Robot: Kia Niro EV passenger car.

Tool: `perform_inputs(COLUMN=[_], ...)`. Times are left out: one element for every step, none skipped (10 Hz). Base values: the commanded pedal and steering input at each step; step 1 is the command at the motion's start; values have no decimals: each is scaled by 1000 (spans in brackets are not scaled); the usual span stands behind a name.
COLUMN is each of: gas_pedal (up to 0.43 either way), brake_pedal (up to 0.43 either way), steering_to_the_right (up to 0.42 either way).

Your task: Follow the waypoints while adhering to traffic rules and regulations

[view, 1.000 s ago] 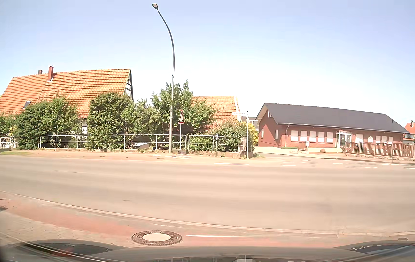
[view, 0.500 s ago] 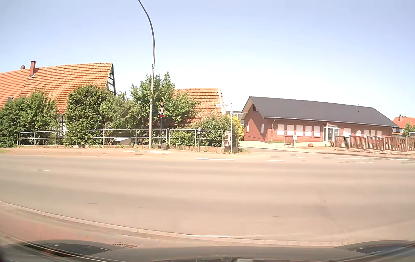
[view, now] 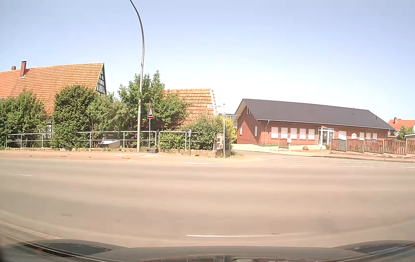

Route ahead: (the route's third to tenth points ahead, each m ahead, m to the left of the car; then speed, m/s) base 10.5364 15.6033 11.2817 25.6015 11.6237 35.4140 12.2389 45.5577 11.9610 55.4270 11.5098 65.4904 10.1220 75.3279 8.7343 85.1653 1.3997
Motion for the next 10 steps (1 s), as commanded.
perform_inputs(gas_pedal=[0,0,0,0,0,0,0,0,0,0], brake_pedal=[140,195,220,238,256,262,268,274,280,268], steering_to_the_right=[25,15,14,8,1,-5,-9,-8,-8,-8])
